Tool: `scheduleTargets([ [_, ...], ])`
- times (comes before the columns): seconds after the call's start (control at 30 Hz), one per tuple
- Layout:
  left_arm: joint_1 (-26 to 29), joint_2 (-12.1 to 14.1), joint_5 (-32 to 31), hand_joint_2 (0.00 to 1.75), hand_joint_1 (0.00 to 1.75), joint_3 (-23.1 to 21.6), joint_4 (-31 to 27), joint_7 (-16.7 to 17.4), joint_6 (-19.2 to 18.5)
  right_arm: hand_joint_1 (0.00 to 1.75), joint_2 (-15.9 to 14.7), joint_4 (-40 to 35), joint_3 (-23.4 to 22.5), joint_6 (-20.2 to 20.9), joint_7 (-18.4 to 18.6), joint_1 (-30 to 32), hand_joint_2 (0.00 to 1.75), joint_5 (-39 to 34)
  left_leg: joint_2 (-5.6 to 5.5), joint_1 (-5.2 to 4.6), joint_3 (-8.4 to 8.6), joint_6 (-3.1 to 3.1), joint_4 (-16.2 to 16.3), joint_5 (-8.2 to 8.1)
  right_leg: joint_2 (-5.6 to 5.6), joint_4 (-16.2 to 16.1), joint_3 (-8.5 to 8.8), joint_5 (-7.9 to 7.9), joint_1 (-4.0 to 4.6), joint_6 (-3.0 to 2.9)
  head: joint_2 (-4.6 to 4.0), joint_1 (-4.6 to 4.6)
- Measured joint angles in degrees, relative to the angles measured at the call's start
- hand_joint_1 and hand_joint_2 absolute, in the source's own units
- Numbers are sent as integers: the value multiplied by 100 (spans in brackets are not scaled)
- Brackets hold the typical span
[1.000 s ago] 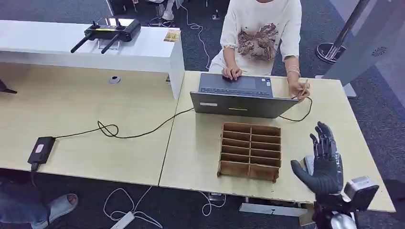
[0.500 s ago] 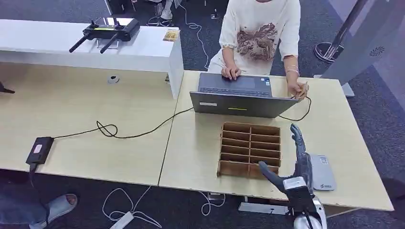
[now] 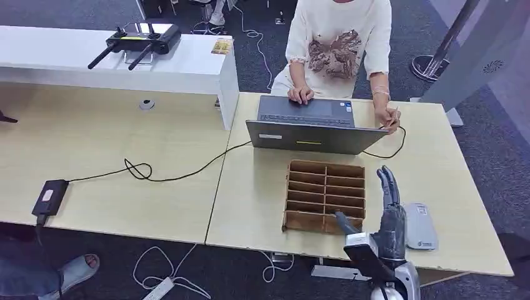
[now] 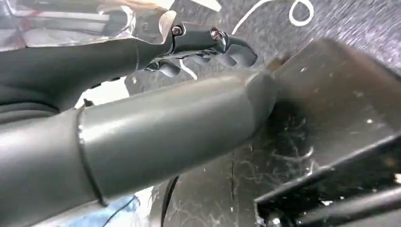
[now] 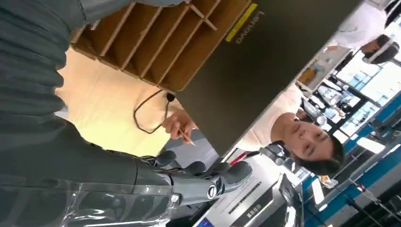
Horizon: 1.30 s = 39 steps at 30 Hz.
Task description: Pass the card to the sensor for recognition and then transmit it.
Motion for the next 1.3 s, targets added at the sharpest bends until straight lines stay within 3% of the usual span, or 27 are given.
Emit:
scheduleTargets([
  [0.27,-1,2,-140,0,0,0,0,-6,0,0,0,-208,-90,324,232,314,175,308,11,2,4,-6,0,-4,12,0,0,-2,2,-3,0,2],
  [0.8,-1,2,-300,0,0,0,-20,-35,39,0,0,-531,-289,407,577,466,175,1022,16,9,3,-9,0,-6,19,0,-3,-2,8,-4,0,0],
  [1.07,0,2,-317,0,0,0,-24,-32,22,0,0,-431,-306,-44,1345,430,175,2569,16,11,2,-9,0,-6,19,0,-2,-2,10,-5,0,2],
  [1.3,-1,2,-337,0,0,-2,-26,-54,15,0,30,-293,-306,28,1976,359,175,3671,16,13,1,-10,0,-6,19,1,-3,-2,12,-5,0,2],
])
